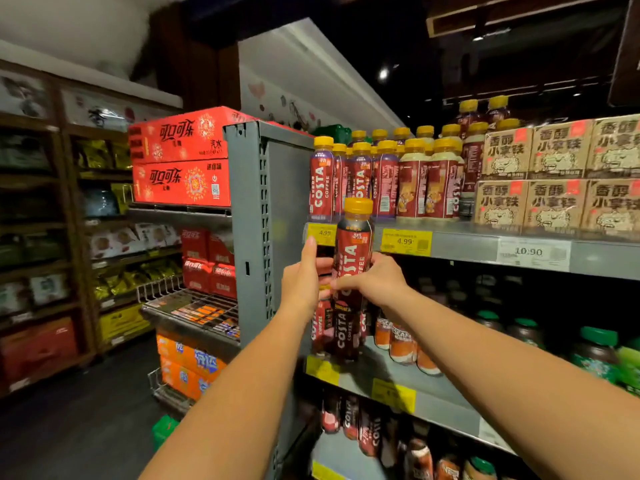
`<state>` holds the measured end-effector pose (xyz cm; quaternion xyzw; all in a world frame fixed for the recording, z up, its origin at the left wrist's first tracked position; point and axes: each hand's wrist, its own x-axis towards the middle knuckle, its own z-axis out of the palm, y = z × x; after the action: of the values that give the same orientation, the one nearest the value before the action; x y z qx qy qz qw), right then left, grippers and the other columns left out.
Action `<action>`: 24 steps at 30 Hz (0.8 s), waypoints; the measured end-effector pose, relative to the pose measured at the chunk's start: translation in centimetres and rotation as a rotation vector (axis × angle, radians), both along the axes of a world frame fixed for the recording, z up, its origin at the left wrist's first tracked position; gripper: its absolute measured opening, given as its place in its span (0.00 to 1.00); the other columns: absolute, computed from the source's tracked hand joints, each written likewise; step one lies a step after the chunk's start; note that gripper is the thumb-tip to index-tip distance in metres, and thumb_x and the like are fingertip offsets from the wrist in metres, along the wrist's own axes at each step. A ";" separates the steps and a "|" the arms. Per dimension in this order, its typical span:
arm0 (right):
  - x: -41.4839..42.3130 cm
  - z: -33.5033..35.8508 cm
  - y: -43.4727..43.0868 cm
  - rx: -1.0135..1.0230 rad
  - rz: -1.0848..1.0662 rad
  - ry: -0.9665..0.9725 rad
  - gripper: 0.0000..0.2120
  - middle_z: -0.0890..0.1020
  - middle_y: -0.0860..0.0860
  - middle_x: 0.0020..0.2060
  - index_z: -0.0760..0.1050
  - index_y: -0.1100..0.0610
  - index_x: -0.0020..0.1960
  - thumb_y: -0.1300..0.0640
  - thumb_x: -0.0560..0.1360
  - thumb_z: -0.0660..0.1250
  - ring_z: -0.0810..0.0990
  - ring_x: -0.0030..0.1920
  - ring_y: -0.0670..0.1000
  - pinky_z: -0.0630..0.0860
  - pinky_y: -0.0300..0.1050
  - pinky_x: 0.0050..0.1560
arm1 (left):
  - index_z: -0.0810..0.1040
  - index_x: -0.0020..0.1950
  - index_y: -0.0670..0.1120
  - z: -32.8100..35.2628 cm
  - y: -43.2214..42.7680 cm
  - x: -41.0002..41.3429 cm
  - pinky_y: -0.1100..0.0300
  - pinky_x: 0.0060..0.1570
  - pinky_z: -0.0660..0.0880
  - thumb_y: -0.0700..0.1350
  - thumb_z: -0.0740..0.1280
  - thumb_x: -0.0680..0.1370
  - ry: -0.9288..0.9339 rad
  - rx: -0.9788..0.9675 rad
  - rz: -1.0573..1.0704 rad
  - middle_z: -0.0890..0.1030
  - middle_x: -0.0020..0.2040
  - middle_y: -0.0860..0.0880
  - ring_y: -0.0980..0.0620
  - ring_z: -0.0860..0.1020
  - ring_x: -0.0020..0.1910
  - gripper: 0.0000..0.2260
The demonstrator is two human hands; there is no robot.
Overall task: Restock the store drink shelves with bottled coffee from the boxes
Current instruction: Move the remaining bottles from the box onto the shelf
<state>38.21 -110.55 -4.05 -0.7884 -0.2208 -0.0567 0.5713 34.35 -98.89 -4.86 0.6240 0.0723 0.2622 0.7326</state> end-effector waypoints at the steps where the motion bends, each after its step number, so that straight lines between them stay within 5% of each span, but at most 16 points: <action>1: 0.0 -1.1 -0.3 -0.015 -0.012 0.012 0.18 0.81 0.43 0.39 0.77 0.49 0.44 0.56 0.59 0.81 0.80 0.42 0.44 0.74 0.38 0.43 | 0.81 0.50 0.39 -1.0 -0.4 0.0 0.53 0.46 0.79 0.60 0.55 0.80 0.016 -0.003 -0.002 0.83 0.46 0.42 0.50 0.80 0.40 0.27; 8: 1.1 -7.9 -2.7 -0.127 -0.115 0.087 0.21 0.79 0.46 0.41 0.78 0.56 0.53 0.59 0.62 0.80 0.76 0.42 0.45 0.68 0.25 0.32 | 0.81 0.52 0.39 -7.6 -2.8 1.6 0.62 0.31 0.78 0.61 0.54 0.80 0.162 -0.119 -0.094 0.82 0.43 0.44 0.50 0.81 0.40 0.27; 11: 2.6 -10.1 -2.8 -0.138 -0.150 0.113 0.20 0.81 0.46 0.41 0.79 0.56 0.50 0.61 0.61 0.80 0.81 0.47 0.49 0.78 0.43 0.51 | 0.80 0.53 0.38 -9.6 -3.5 3.1 0.61 0.34 0.76 0.59 0.54 0.81 0.159 -0.120 -0.118 0.82 0.41 0.45 0.52 0.80 0.39 0.27; 13: 3.5 -11.0 -2.7 -0.137 -0.171 0.134 0.21 0.82 0.47 0.43 0.78 0.55 0.51 0.62 0.61 0.80 0.81 0.49 0.50 0.77 0.48 0.54 | 0.80 0.56 0.36 -10.6 -3.6 4.3 0.62 0.36 0.76 0.59 0.54 0.81 0.161 -0.129 -0.143 0.82 0.42 0.44 0.52 0.80 0.40 0.28; 17: 5.4 -11.9 -2.4 -0.142 -0.201 0.127 0.20 0.83 0.49 0.44 0.78 0.56 0.51 0.62 0.61 0.80 0.81 0.48 0.50 0.77 0.46 0.51 | 0.78 0.59 0.36 -11.9 -3.6 6.5 0.66 0.36 0.78 0.57 0.54 0.81 0.155 -0.084 -0.155 0.82 0.51 0.40 0.53 0.81 0.43 0.26; 21: 7.3 -12.6 -1.6 -0.146 -0.235 0.158 0.22 0.81 0.47 0.43 0.79 0.57 0.53 0.62 0.62 0.80 0.80 0.46 0.47 0.70 0.34 0.38 | 0.79 0.57 0.37 -12.8 -2.9 8.6 0.54 0.52 0.79 0.58 0.55 0.81 0.171 -0.065 -0.142 0.83 0.50 0.41 0.47 0.82 0.50 0.26; 24: 8.3 -13.2 -1.2 -0.148 -0.275 0.182 0.20 0.79 0.45 0.43 0.77 0.55 0.53 0.61 0.64 0.78 0.76 0.45 0.46 0.65 0.34 0.38 | 0.82 0.51 0.44 -13.7 -2.6 9.9 0.48 0.56 0.78 0.62 0.57 0.79 0.193 -0.018 -0.126 0.84 0.48 0.45 0.48 0.82 0.49 0.25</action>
<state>46.49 -111.71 -17.29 -0.8529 -0.0620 -0.0463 0.5163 44.23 -101.47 -18.55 0.6429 0.1054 0.1538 0.7429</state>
